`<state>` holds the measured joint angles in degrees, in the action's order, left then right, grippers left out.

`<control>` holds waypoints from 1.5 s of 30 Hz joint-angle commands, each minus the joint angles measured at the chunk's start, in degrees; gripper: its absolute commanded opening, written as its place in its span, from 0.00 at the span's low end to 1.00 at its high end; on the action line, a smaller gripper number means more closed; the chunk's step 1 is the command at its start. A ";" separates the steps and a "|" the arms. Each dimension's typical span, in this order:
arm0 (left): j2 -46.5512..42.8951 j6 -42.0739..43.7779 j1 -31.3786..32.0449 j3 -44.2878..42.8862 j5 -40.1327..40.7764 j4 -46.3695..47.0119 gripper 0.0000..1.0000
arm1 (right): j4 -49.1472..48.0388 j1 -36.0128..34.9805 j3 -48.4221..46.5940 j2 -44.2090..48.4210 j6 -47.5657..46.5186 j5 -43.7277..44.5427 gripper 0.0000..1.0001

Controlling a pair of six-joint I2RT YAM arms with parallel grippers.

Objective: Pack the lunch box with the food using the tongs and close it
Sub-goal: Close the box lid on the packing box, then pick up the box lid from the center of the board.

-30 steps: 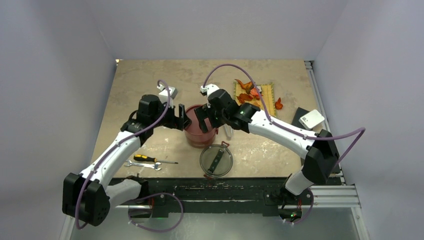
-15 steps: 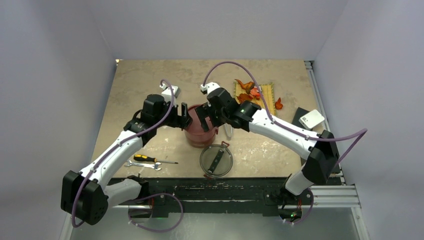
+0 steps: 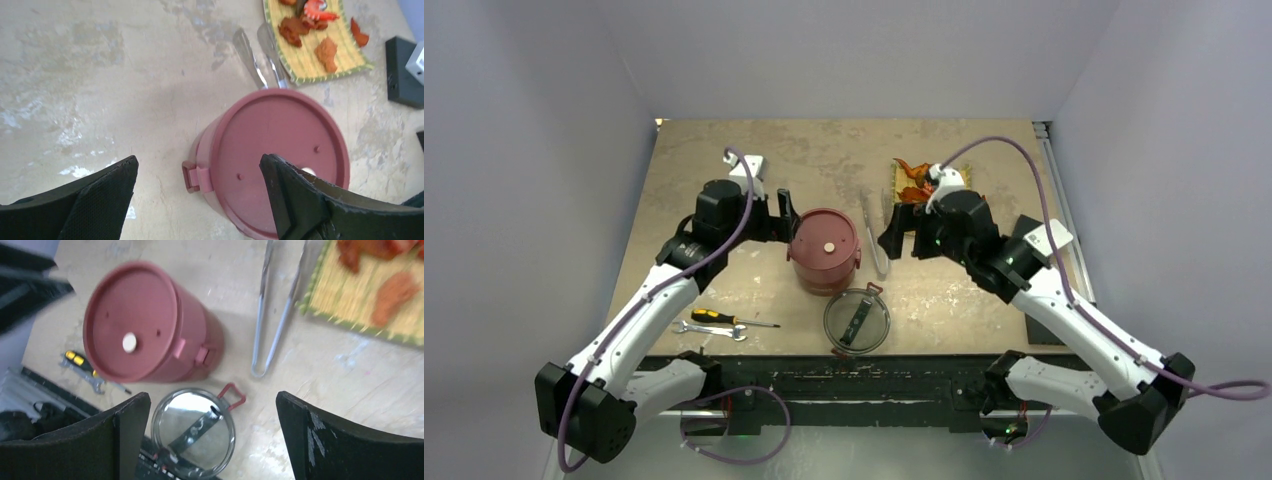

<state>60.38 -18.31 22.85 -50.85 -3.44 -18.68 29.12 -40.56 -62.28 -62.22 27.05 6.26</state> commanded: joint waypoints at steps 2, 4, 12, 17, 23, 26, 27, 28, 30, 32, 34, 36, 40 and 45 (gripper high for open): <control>-0.28 -0.67 -0.74 -5.75 5.25 1.25 0.95 | -9.43 1.37 12.52 4.74 6.42 -10.42 0.99; 0.69 0.88 -0.91 -6.78 6.56 1.77 0.95 | -13.25 2.78 17.38 5.25 8.00 -15.18 0.99; 1.57 2.14 -4.95 -0.07 8.72 9.60 0.95 | -24.40 8.57 33.20 7.94 13.69 -30.71 0.96; -0.04 2.51 -6.76 1.86 6.99 10.39 0.95 | -32.59 14.68 42.19 6.71 16.61 -41.10 0.85; 1.30 2.27 -7.03 1.15 5.21 10.23 0.94 | -38.82 15.03 46.66 6.21 21.27 -42.30 0.83; 1.59 2.18 -7.07 1.34 4.79 9.98 0.94 | -41.59 14.98 49.41 4.82 22.70 -41.99 0.81; 1.69 2.14 -7.07 1.32 4.50 9.90 0.94 | -42.92 14.98 50.27 3.77 23.04 -42.34 0.80; 1.78 2.06 -7.04 1.35 4.19 9.93 0.94 | -44.42 14.98 51.03 2.80 23.27 -42.72 0.80; 1.81 2.02 -7.10 1.37 3.76 9.97 0.94 | -47.39 14.98 51.38 0.58 23.40 -42.99 0.78; 1.56 2.13 -7.11 1.36 3.71 9.77 0.94 | -49.27 14.98 50.86 -2.09 23.19 -43.06 0.76; 1.35 2.13 -7.12 1.34 3.72 9.78 0.94 | -51.62 14.98 50.52 -4.44 22.88 -44.49 0.72; 1.31 2.13 -7.12 1.32 3.71 9.84 0.94 | -54.89 14.92 50.90 -6.27 23.43 -46.12 0.68; 1.42 2.22 -7.12 1.35 3.74 9.69 0.94 | -60.87 14.89 50.92 -10.19 24.11 -49.13 0.66; 1.63 2.28 -7.20 1.27 3.71 9.63 0.94 | -65.28 14.89 49.99 -14.67 24.06 -52.03 0.66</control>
<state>62.15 -16.45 16.12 -48.95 0.80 -11.18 -28.69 -25.76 -11.11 -74.56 50.70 -41.63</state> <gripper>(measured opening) 0.940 0.662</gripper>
